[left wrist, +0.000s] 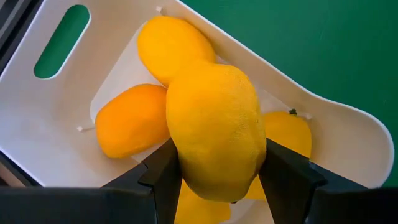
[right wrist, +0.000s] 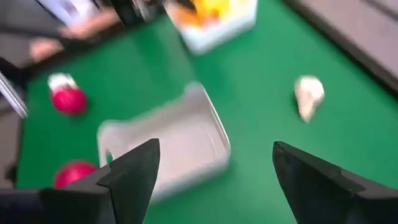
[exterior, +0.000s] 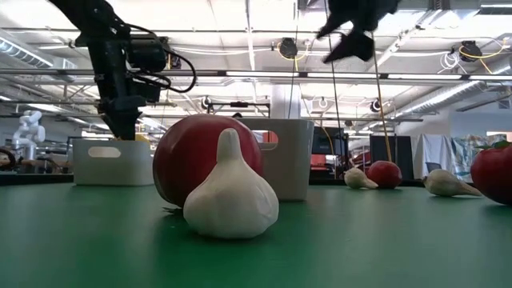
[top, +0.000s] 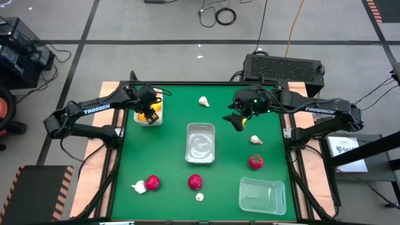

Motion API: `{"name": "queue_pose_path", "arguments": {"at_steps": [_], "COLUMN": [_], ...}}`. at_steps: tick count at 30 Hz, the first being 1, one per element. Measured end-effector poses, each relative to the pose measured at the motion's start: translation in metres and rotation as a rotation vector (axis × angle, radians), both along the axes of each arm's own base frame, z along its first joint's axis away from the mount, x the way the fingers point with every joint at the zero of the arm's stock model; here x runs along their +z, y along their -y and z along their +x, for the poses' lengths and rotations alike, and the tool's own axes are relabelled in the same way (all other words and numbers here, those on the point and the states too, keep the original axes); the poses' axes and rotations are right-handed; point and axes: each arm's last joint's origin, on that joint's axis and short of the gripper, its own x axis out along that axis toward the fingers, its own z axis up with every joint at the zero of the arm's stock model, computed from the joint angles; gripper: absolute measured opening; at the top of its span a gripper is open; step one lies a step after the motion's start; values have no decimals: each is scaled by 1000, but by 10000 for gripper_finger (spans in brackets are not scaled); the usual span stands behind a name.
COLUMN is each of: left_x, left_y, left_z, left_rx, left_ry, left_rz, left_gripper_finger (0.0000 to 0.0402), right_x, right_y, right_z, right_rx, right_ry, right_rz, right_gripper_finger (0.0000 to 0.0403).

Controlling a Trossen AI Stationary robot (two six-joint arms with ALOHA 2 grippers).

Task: Sort produce into baskets
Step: Put the lemon into the white bin, then put the garlic into the gray bin

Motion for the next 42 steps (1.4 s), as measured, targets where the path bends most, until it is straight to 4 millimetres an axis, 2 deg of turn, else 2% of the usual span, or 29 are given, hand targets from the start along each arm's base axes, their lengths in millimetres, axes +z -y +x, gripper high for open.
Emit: {"name": "queue_pose_path", "arguments": {"at_steps": [7, 16, 20, 25, 32, 36, 42], "left_x": [0, 0, 8, 31, 59, 64, 63], "left_y": [0, 1, 1, 1, 9, 24, 59], "left_z": [0, 0, 1, 5, 34, 55, 81], "left_rx": [-5, -9, -7, -16, -111, -250, -489], "left_ry": [5, 5, 0, 29, 263, 374, 436], "left_rz": [-6, -14, -19, -41, 10, 36, 38], "left_gripper_finger": [199, 275, 286, 288, 288, 288, 288], "right_x": [0, -20, -28, -30, -39, -45, -49], "right_y": [3, 7, 7, 5, 2, -3, -16], "right_z": [15, 35, 38, 36, 25, 18, 14], "right_rx": [13, 16, 23, 57, 58, 57, 92], "right_ry": [75, 17, -21, -54, -197, -295, -367], "right_rz": [-37, -23, -11, -4, 30, 63, 78], "right_gripper_finger": [302, 302, 302, 302, 302, 302, 302]}}
